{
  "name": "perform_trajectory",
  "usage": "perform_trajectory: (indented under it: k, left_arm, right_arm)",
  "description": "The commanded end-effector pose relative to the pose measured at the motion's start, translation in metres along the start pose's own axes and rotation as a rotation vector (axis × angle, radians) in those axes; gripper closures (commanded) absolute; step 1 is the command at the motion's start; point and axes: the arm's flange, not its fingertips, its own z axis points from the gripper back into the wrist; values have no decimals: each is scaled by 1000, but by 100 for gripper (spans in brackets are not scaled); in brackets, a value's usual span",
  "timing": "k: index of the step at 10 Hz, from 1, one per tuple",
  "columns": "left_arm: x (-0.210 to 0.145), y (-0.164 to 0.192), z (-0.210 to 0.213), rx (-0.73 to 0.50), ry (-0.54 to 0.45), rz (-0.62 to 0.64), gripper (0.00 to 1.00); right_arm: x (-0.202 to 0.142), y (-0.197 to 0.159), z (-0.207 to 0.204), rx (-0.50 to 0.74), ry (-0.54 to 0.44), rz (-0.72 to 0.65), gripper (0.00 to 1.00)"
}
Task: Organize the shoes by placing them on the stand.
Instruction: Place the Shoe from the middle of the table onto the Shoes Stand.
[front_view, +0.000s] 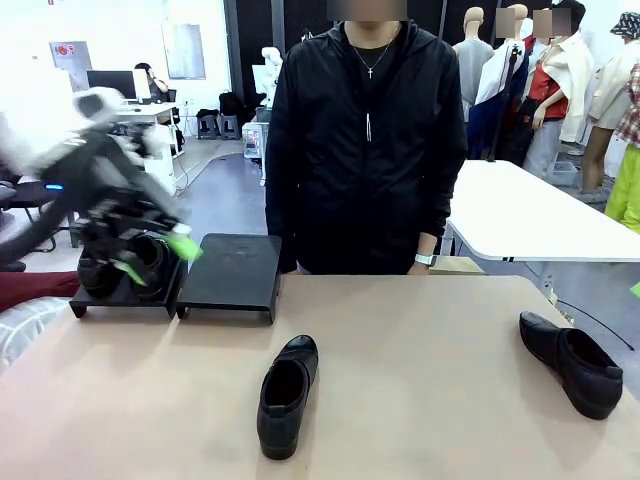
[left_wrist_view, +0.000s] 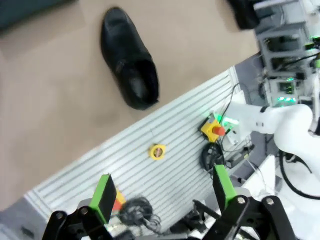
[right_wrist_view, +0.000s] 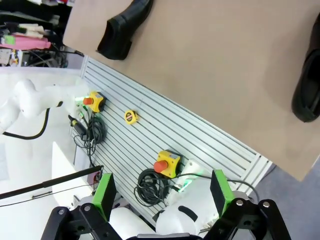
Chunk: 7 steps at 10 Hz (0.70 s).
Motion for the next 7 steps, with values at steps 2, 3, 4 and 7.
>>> perform_trajectory:
  k: [2, 3, 4, 7]
  left_arm:
    - [57, -80, -102, 201, 236, 83, 0]
    - [58, -91, -126, 210, 282, 96, 0]
    - [56, -94, -141, 216, 276, 132, 0]
    - [40, -100, -157, 196, 272, 104, 0]
  right_arm:
    - [-1, 2, 1, 15, -7, 1, 0]
    - [-1, 2, 1, 15, -7, 1, 0]
    - [-1, 2, 1, 15, -7, 1, 0]
    - [-1, 2, 1, 15, -7, 1, 0]
